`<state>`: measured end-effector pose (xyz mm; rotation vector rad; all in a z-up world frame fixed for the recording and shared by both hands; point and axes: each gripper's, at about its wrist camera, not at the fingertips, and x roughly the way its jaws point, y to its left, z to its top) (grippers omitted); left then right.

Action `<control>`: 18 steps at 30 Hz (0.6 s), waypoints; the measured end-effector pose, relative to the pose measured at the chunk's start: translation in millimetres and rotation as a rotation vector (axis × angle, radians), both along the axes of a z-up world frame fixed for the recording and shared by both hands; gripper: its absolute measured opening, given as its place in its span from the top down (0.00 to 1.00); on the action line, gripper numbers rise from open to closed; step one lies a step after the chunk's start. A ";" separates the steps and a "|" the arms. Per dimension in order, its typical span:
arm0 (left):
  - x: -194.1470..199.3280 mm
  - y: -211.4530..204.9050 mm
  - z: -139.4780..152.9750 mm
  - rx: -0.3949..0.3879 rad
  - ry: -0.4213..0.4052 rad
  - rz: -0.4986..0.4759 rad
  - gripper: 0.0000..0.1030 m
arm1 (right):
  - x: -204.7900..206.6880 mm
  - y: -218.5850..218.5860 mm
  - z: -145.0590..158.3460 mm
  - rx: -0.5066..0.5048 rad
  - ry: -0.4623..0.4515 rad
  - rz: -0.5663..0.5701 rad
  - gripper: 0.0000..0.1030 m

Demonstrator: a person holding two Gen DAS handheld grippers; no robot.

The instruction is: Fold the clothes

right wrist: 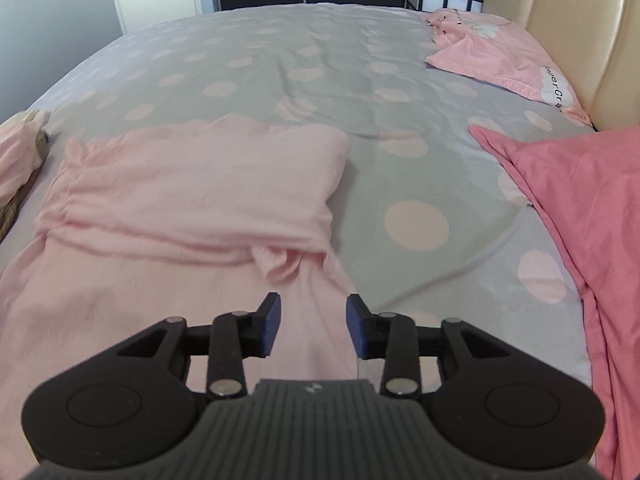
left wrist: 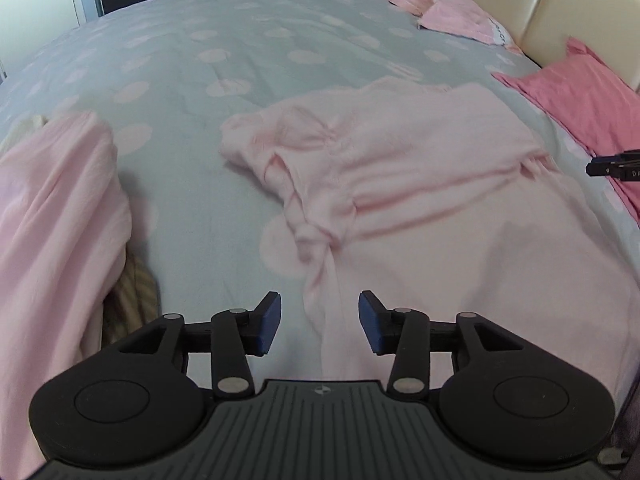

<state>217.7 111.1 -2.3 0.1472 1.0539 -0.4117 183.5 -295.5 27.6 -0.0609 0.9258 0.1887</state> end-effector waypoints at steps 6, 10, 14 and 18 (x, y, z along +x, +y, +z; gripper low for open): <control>-61.5 22.5 -16.4 -0.010 0.064 0.025 0.53 | -53.9 -22.4 -1.5 -0.006 0.027 0.006 0.50; -100.8 38.4 -36.2 -0.041 0.129 0.066 0.53 | -91.9 -48.7 -9.4 0.000 0.091 -0.009 0.49; -132.8 48.4 -49.1 -0.101 0.167 0.126 0.48 | -125.6 -76.5 -19.0 0.045 0.171 -0.046 0.49; -158.5 48.4 -56.8 -0.137 0.213 0.127 0.46 | -151.3 -103.3 -29.7 0.099 0.239 -0.095 0.44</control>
